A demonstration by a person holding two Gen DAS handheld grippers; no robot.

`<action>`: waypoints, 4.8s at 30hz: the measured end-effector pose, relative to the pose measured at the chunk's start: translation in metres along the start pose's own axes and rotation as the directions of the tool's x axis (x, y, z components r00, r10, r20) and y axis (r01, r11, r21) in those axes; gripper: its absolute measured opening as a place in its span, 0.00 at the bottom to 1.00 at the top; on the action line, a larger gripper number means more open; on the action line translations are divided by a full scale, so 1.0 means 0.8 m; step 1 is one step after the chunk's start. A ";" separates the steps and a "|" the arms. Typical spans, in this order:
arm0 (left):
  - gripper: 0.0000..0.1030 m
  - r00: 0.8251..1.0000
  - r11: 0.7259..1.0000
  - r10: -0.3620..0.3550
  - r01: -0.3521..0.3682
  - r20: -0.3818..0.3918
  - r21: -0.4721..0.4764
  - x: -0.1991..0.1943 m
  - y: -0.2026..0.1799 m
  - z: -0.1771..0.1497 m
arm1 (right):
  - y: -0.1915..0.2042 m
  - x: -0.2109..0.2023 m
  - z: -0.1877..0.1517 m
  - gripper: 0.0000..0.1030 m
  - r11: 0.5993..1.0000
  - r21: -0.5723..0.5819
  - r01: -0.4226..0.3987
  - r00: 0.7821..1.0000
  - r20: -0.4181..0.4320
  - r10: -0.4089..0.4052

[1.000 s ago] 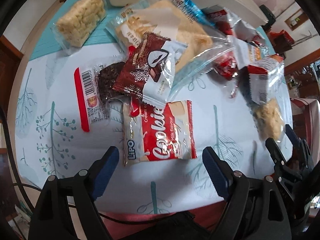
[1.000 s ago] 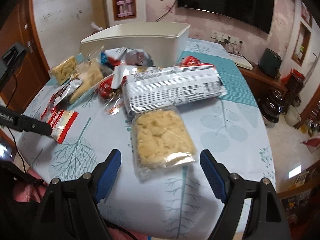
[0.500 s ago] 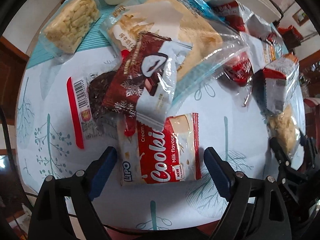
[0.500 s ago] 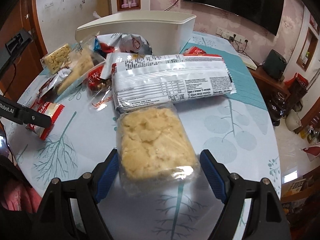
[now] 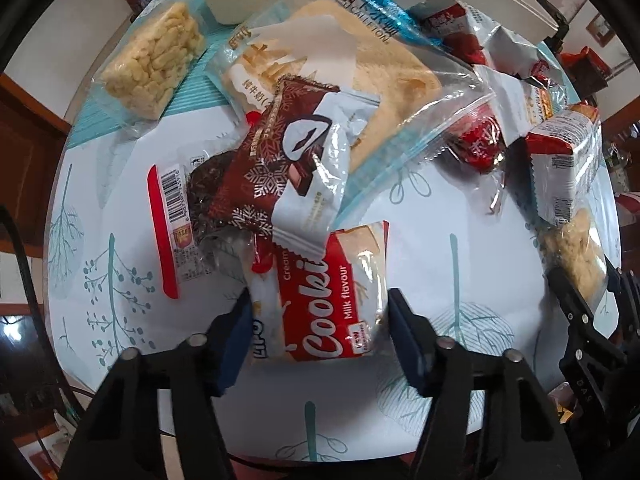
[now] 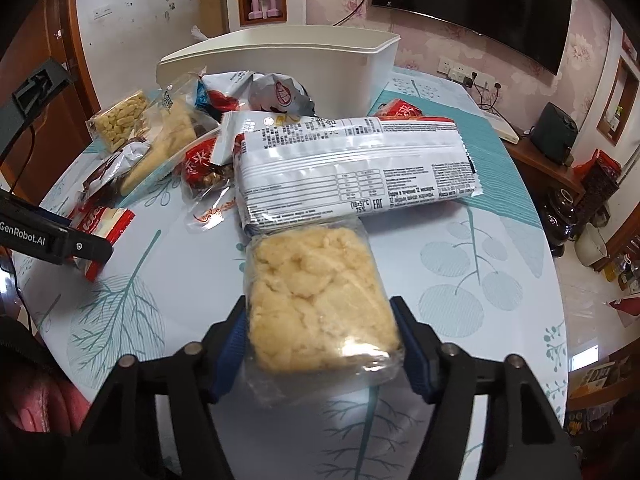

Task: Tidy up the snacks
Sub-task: 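Grasp the red Cookies packet with the left tool while the right grasps the crumbly cake bag, then carry both snacks into the white basket and open both tools, then move both tools back to the pile, rolling the right tool toward the white long packet, then grasp the brown chocolate packet with the left tool while the right grasps the white long packet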

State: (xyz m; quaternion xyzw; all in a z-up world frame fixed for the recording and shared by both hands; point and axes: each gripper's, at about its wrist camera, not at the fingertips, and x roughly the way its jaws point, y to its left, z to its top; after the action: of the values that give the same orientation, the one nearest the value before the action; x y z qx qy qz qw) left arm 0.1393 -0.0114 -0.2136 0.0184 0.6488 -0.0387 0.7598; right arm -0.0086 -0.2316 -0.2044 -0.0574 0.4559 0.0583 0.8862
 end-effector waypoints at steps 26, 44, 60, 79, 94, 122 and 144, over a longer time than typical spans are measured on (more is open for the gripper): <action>0.51 0.984 0.993 -0.092 0.079 0.152 0.088 -0.141 0.031 -0.054 | 0.036 -0.103 0.056 0.61 0.990 -0.082 -0.112 0.986 0.115 0.121; 0.51 0.877 0.982 -0.144 0.069 0.459 0.176 -0.262 -0.005 0.088 | -0.003 -0.120 0.214 0.61 1.000 -0.009 -0.030 0.948 0.317 0.032; 0.51 0.816 0.979 -0.192 0.121 0.546 0.163 -0.207 -0.003 0.212 | -0.012 -0.026 0.287 0.61 1.000 -0.013 0.019 0.910 0.415 -0.012; 0.79 0.809 0.979 -0.194 0.123 0.555 0.162 -0.231 0.003 0.178 | -0.022 -0.050 0.282 0.71 0.998 0.061 0.015 0.907 0.420 -0.039; 0.79 0.825 0.983 -0.180 0.131 0.536 0.128 -0.270 0.038 0.071 | -0.063 -0.121 0.212 0.78 0.949 0.315 -0.031 0.940 0.331 -0.079; 0.79 0.968 0.989 -0.105 0.077 0.230 0.129 -0.111 0.047 -0.011 | -0.114 -0.019 0.103 0.78 0.604 0.790 -0.105 0.977 -0.031 0.210; 0.49 0.984 0.987 -0.070 0.045 0.164 0.154 -0.049 0.042 0.022 | -0.118 0.065 0.094 0.70 0.536 0.842 -0.065 0.935 -0.135 0.327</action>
State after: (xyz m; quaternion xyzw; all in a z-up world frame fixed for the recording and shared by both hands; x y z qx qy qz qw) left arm 0.1537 0.0219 -0.1730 0.0533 0.5775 -0.1107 0.8071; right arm 0.0965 -0.3103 -0.1991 0.4090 0.5518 -0.0707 0.7234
